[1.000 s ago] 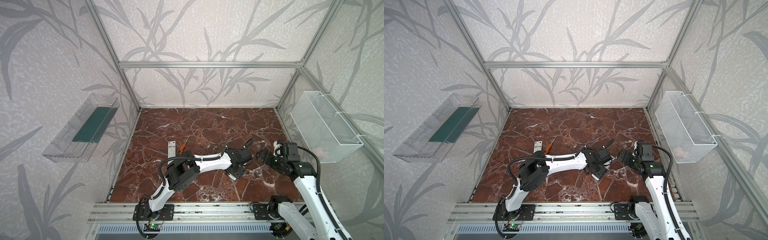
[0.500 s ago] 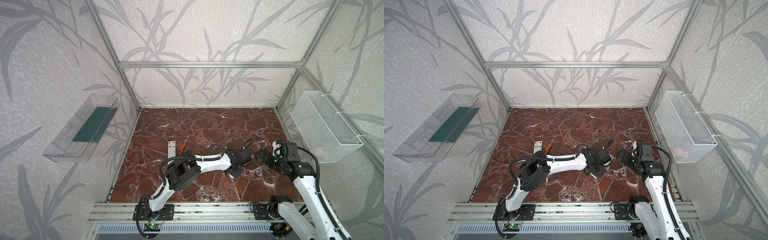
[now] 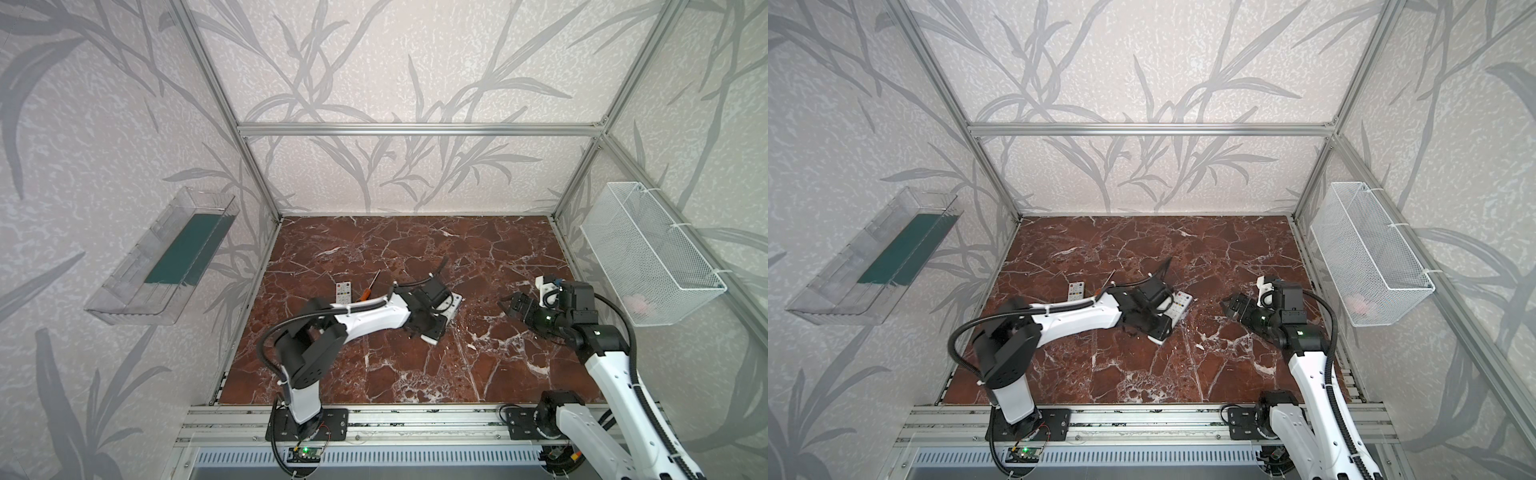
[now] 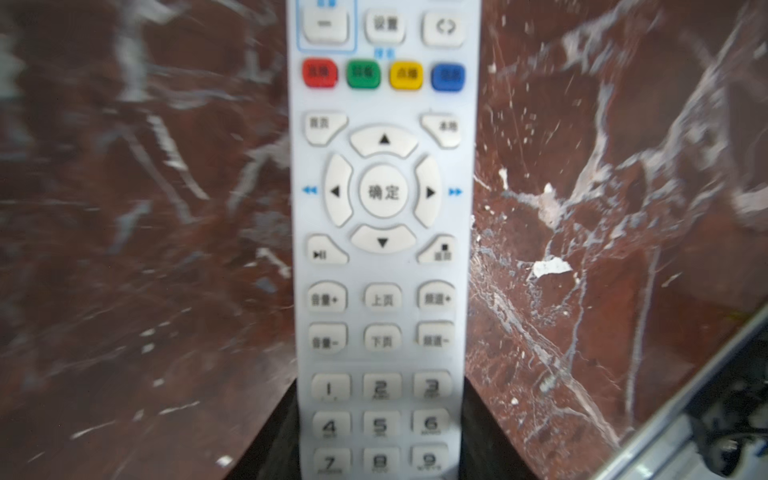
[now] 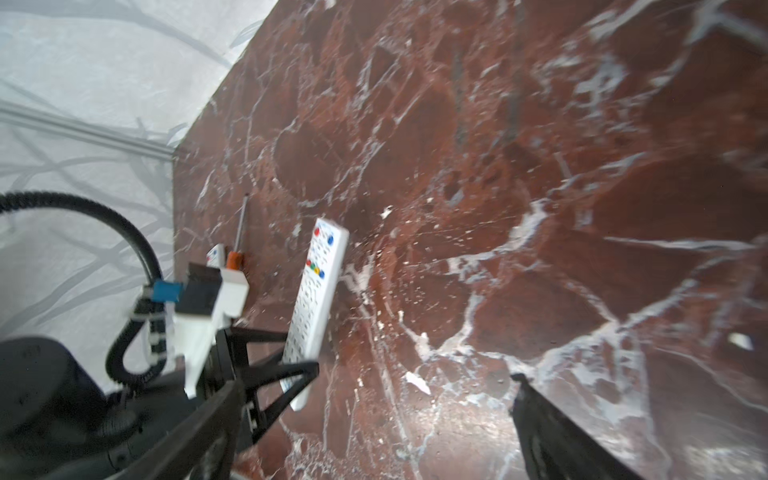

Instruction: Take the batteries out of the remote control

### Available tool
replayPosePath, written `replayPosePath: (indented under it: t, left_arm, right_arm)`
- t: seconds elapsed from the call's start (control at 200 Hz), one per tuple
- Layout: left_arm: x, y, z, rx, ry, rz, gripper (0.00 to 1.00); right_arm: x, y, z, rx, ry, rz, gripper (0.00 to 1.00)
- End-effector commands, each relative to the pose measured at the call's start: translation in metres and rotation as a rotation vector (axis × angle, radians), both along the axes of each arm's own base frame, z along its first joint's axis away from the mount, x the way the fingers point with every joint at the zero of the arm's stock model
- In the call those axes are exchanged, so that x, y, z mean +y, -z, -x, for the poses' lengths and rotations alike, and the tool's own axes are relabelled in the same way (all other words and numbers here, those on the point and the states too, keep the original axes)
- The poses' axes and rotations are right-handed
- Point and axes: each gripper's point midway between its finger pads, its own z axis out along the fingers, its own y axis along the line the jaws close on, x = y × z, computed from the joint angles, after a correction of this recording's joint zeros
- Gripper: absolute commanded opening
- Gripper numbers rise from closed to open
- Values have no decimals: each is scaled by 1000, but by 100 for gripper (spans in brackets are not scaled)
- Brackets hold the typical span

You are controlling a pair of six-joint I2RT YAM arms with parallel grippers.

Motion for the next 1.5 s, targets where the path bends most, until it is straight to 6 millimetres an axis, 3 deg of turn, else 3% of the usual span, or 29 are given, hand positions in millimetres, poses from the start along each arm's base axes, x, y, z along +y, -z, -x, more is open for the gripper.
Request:
replayPosePath:
  t: [0.0, 0.31, 0.505, 0.7, 0.92, 1.495]
  left_arm:
    - [-26, -63, 0, -27, 53, 368, 35]
    - [5, -156, 2, -85, 61, 798, 34]
    - [10, -192, 15, -73, 115, 951, 32]
    - [8, -206, 20, -40, 146, 1051, 32]
    - [6, -212, 20, -28, 160, 1090, 31]
    - [6, -227, 25, -3, 183, 1173, 31]
  right_arm:
    - [47, -33, -3, -132, -187, -186, 99]
    - [120, -95, -1, -342, -533, -393, 100]
    - [149, -128, 3, -418, -683, -472, 100]
    - [174, -146, 9, -466, -773, -482, 94]
    - [181, -148, 3, -468, -781, -490, 77]
    - [183, -151, 0, -494, -763, -534, 74]
